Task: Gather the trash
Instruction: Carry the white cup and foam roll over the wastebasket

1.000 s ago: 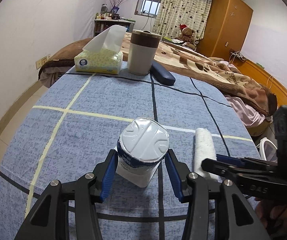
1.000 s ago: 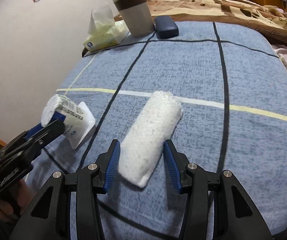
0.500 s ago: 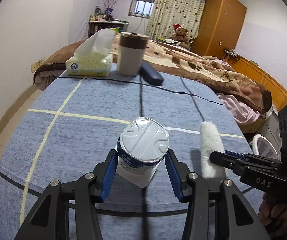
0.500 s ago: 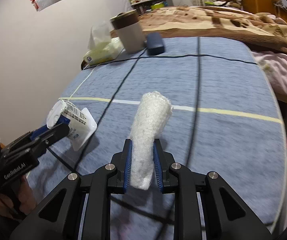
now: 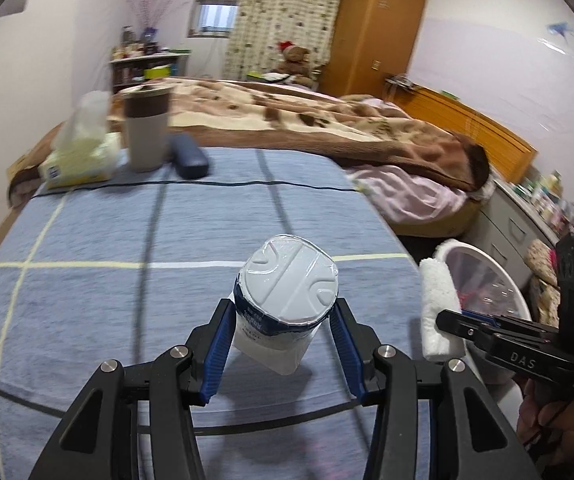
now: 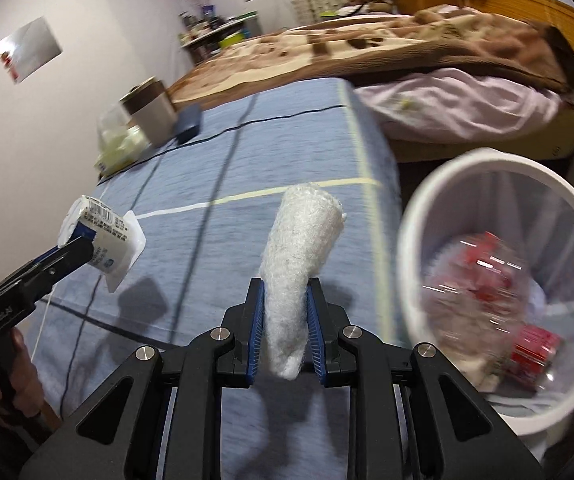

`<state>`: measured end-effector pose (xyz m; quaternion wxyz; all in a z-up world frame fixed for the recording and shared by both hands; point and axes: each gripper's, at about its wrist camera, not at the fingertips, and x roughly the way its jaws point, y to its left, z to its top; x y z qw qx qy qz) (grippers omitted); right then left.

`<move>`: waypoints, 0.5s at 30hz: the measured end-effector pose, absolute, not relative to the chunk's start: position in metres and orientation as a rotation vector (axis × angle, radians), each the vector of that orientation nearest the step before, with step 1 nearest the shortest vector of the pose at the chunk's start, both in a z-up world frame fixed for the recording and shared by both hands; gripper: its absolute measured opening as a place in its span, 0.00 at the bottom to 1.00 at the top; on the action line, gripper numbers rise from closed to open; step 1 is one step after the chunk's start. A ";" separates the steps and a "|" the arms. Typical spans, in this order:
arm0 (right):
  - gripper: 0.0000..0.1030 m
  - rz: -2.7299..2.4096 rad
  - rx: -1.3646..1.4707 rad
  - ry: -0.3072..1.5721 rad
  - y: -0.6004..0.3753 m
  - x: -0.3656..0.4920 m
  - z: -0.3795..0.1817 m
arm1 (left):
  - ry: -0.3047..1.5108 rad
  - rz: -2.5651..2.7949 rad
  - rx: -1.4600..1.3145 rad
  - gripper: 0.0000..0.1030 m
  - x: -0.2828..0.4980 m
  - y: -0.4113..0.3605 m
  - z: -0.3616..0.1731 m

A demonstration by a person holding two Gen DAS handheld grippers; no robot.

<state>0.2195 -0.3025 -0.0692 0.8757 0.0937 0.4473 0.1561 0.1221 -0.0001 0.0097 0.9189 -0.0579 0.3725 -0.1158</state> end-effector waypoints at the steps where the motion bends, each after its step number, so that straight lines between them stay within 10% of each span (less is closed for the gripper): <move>1: 0.21 0.316 0.202 0.934 -0.308 0.218 -0.071 | 0.768 -0.251 -0.114 0.47 0.123 -0.007 0.010; 15: 0.21 0.165 0.291 0.892 -0.379 0.207 -0.074 | 0.785 -0.388 -0.041 0.47 0.132 -0.085 0.017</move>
